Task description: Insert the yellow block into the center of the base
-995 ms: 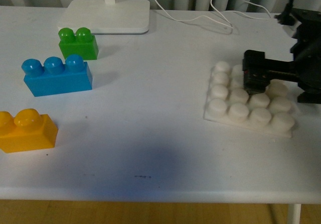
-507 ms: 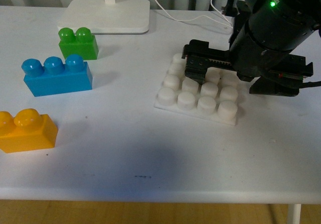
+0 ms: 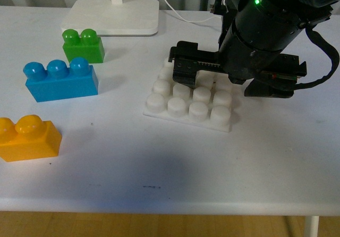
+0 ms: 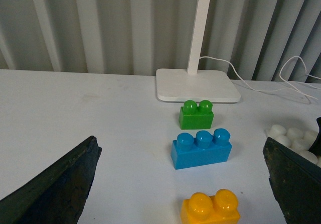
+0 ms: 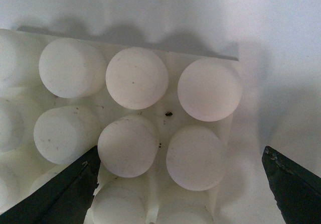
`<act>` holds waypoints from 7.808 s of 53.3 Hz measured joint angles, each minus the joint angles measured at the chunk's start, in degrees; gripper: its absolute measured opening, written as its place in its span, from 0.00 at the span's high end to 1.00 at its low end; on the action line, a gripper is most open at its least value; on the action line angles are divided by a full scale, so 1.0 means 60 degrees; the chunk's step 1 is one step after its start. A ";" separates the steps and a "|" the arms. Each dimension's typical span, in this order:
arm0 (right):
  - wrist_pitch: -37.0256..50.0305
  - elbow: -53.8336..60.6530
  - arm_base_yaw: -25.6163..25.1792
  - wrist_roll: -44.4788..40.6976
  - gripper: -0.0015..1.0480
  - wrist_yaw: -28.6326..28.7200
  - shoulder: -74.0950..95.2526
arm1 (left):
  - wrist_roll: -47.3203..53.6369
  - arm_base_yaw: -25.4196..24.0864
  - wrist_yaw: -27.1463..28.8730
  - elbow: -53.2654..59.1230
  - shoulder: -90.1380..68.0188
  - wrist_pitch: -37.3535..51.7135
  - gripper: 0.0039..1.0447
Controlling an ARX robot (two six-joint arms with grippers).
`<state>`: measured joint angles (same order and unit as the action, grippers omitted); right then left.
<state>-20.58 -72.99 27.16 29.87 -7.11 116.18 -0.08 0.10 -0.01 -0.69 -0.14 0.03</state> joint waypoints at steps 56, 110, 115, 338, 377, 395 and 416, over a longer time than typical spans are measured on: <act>0.2495 0.5759 -0.4109 -0.2925 0.09 0.2269 -1.0539 | -0.0004 0.0000 0.0000 0.0000 0.0000 0.0000 0.06; 0.6266 1.1234 -0.4554 -0.4947 0.99 0.1191 -1.5558 | 0.0000 0.0000 0.0004 0.0000 0.0000 0.0000 0.06; 0.6145 1.1384 -0.4554 -0.4947 0.99 0.1191 -1.5824 | 0.0000 0.0000 0.0004 0.0000 0.0000 0.0000 0.06; 0.3435 1.2105 -0.4554 -0.4972 0.09 0.1195 -1.9325 | 1.4149 0.0816 -0.2517 -0.8586 -1.5952 -0.5297 0.70; 0.3435 1.2105 -0.4554 -0.4972 0.09 0.1195 -1.9325 | 1.3413 0.2714 -0.2783 -1.3092 -1.7653 -0.5829 0.70; 0.3435 1.2105 -0.4554 -0.4972 0.09 0.1191 -1.9325 | 1.2815 0.4306 -0.2918 -1.4932 -1.9343 -0.6047 0.70; 0.3435 1.2105 -0.4554 -0.4969 0.09 0.1195 -1.9325 | 1.2761 0.4470 -0.2951 -1.5712 -2.0174 -0.6331 0.70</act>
<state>0.03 -0.36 -0.16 0.05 0.05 0.23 76.49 26.92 -17.72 -94.96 -121.19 -37.95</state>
